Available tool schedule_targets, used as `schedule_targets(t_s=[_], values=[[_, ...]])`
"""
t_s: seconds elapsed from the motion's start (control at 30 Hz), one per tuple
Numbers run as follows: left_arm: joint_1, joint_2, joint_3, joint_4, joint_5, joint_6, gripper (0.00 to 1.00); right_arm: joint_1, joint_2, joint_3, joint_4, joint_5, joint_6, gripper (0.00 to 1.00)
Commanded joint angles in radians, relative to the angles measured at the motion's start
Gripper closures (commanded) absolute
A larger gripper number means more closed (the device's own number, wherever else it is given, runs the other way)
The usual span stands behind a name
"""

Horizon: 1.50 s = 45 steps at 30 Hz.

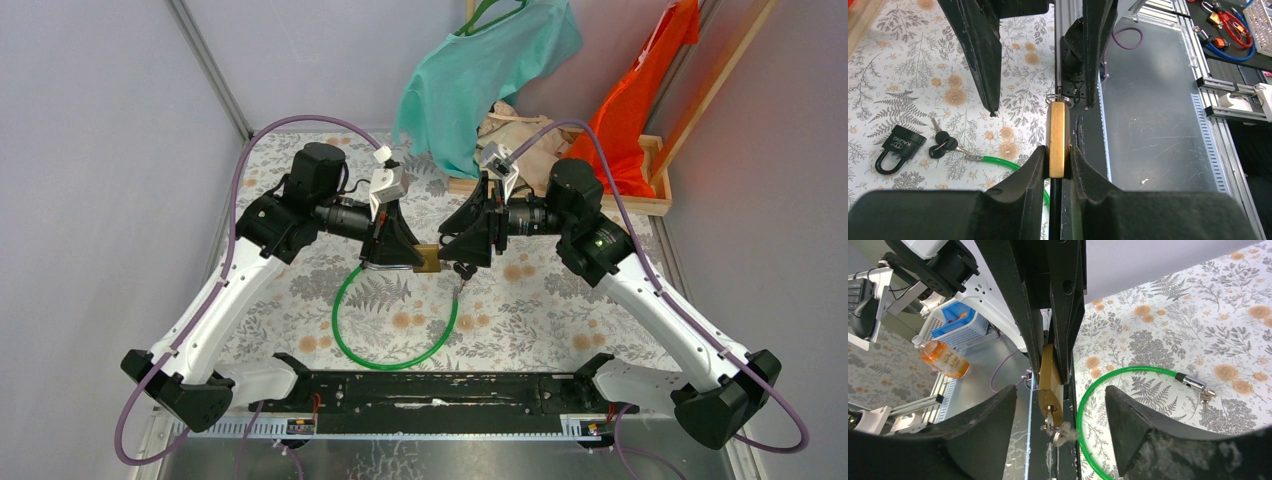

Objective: Unlock with the key

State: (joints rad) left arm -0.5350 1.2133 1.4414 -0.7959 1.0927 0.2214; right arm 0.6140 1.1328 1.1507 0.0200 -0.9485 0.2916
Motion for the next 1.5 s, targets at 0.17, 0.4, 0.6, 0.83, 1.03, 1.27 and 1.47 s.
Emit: schedule_targets(t_s=[0.17,0.4,0.6,0.83,1.03,1.27,1.47], values=[[0.018,0.009,0.042,0.098,0.057,-0.040,1.00,0.008,0.044,-0.010,0.193,-0.075,0.117,0.43],[0.048,0.030,0.068,0.097,0.074,-0.051,1.00,0.022,0.077,-0.011,0.166,-0.075,0.111,0.50],[0.064,0.047,0.065,0.097,0.088,-0.052,1.00,0.026,0.098,-0.004,0.147,-0.071,0.120,0.93],[0.107,0.105,0.130,-0.019,0.050,0.019,0.50,-0.004,0.090,-0.025,0.206,-0.008,0.252,1.00],[0.149,0.196,0.231,-0.401,-0.009,0.363,0.24,-0.052,0.099,-0.067,0.313,-0.027,0.367,1.00],[0.150,0.178,0.182,-0.572,-0.103,0.647,0.19,-0.068,0.097,-0.074,0.299,-0.029,0.360,1.00],[0.150,0.144,0.120,-0.543,-0.163,0.716,0.26,-0.068,0.113,-0.066,0.305,-0.031,0.374,1.00]])
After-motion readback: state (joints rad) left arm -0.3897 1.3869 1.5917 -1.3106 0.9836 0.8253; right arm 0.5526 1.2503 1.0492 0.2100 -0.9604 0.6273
